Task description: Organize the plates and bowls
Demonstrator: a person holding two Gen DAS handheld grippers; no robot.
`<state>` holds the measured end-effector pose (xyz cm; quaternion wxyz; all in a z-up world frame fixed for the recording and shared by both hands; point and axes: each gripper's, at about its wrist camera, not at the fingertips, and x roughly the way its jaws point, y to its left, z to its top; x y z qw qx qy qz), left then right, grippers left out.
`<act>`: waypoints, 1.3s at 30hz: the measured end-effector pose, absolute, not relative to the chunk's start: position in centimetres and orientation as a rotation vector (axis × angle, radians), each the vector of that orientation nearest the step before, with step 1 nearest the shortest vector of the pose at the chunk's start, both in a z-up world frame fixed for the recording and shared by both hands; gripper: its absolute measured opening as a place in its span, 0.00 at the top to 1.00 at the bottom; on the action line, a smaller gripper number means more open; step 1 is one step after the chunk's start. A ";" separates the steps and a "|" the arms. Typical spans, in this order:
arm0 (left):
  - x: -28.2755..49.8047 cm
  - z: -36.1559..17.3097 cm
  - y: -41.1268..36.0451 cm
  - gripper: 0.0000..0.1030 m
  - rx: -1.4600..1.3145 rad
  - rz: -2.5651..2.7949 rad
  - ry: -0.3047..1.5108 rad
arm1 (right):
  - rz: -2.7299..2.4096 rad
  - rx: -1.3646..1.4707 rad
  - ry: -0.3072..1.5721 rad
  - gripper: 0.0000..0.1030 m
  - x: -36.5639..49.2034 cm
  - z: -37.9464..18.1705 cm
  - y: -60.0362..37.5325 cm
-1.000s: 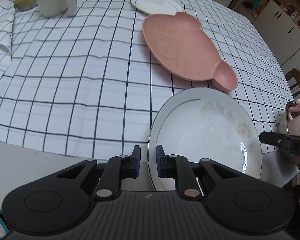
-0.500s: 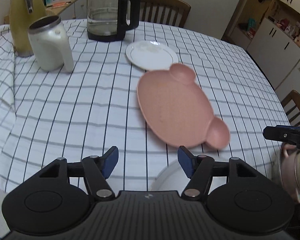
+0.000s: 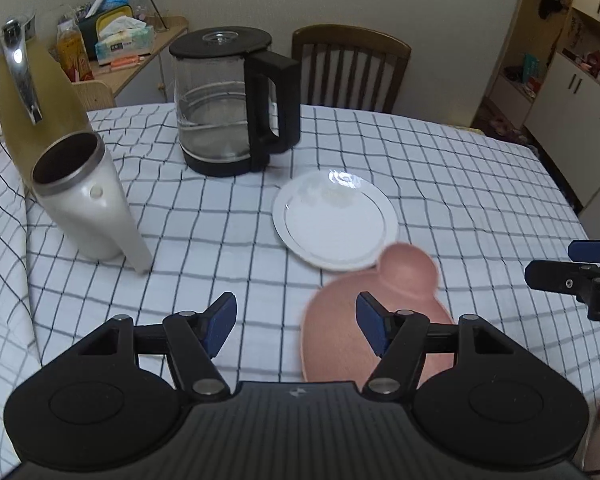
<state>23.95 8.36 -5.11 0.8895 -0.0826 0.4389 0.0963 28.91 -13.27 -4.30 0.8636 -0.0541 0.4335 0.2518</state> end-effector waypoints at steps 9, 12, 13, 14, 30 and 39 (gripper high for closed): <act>31.1 -7.2 10.6 0.37 -0.146 0.288 0.941 | 0.530 -0.177 0.917 0.15 36.6 -6.0 -9.7; 33.2 -8.2 11.2 0.37 -0.145 0.304 0.955 | 0.536 -0.162 0.955 0.16 39.1 -7.1 -8.5; 33.8 -8.6 11.4 0.37 -0.149 0.304 0.961 | 0.539 -0.158 0.970 0.18 39.8 -7.6 -8.1; 34.3 -9.1 11.5 0.37 -0.157 0.297 0.968 | 0.535 -0.156 0.982 0.18 40.5 -8.1 -7.7; 39.5 -14.9 14.1 0.37 -0.258 0.319 1.075 | 0.540 -0.152 1.132 0.38 46.3 -14.6 -4.7; 39.9 -16.2 15.1 0.45 -0.329 0.312 1.111 | 0.562 -0.097 1.175 0.57 46.8 -15.6 -4.5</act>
